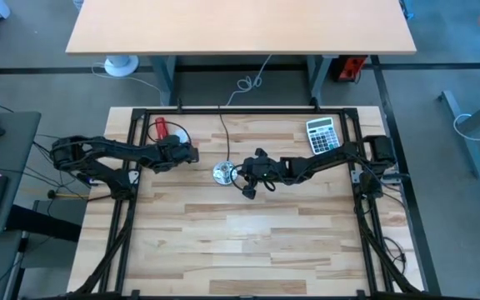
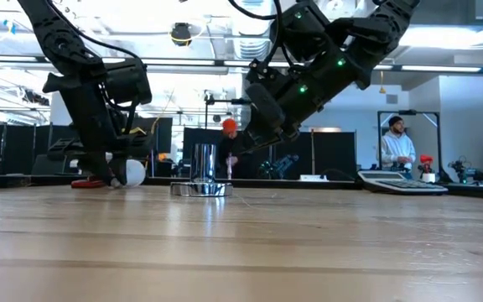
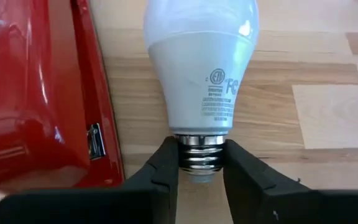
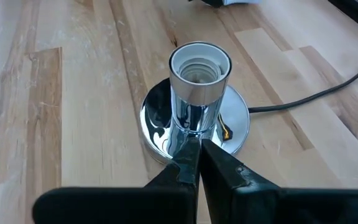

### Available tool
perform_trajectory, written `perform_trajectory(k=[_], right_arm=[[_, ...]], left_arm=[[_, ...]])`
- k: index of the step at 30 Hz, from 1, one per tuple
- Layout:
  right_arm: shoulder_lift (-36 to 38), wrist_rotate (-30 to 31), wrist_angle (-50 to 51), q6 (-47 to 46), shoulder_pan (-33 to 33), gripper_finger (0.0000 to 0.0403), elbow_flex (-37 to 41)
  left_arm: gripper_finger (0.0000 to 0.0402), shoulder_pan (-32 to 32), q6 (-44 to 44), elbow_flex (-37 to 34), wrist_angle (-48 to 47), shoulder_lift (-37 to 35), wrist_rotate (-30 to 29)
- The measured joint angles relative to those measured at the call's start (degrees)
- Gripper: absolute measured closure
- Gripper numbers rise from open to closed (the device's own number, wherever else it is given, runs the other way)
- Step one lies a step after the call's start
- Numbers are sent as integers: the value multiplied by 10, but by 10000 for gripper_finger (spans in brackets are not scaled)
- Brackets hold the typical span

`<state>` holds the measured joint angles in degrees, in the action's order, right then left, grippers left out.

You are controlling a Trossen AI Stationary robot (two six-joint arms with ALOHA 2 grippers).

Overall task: Screw lightbulb
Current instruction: Remove the lightbulb from the silver lamp socket

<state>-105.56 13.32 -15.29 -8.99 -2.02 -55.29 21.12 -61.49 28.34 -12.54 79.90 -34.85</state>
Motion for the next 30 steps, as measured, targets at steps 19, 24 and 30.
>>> perform_trajectory(k=[19,24,30], right_arm=[[0,0,35,-46,16,393,0],[22,-1,59,-73,20,390,1],[75,-1,93,-80,31,388,1]], left_arm=[[324,-229,178,2,17,-3,125],[324,-298,199,1,66,-1,160],[321,-321,191,1,69,-3,165]])
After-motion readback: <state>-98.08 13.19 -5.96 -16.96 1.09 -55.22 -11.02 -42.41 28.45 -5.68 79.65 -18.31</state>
